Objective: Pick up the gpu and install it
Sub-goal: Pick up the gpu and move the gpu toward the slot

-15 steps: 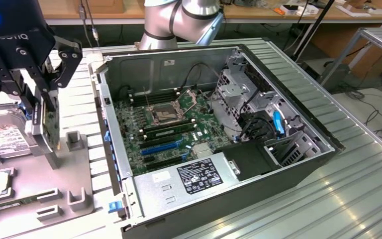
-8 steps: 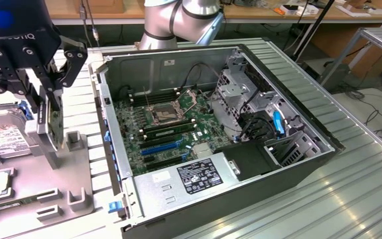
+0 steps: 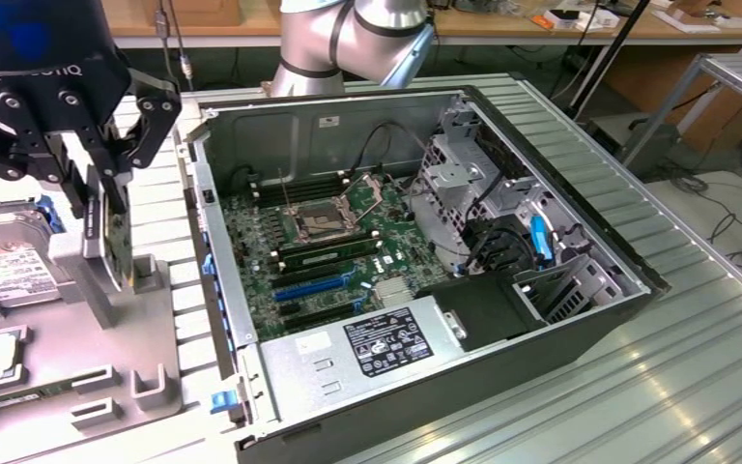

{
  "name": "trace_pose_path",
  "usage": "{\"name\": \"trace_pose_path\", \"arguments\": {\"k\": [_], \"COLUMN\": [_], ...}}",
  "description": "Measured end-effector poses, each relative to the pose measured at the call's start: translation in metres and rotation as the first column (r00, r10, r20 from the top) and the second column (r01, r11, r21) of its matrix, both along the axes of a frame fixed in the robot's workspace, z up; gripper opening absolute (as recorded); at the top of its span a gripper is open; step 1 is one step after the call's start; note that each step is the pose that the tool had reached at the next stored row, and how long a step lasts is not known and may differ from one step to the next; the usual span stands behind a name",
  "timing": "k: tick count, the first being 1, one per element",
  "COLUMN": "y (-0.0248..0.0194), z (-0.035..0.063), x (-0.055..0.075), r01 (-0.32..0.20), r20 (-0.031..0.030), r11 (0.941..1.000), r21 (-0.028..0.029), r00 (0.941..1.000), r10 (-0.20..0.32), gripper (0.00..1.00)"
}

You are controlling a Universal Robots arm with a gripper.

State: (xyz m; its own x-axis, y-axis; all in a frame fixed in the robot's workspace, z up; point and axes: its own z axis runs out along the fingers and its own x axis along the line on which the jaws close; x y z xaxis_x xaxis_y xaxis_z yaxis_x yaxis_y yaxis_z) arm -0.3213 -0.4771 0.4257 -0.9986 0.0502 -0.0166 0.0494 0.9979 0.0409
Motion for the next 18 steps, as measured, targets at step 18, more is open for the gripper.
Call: {"name": "trace_pose_path", "arguments": {"k": [18], "y": [0.0000], "z": [0.0000], "x": [0.017], "r01": [0.000], "r20": [0.0000], "r11": [1.0000], "r21": [0.0000], "r00": [1.0000], "r10": [0.000], "gripper": [0.27]}}
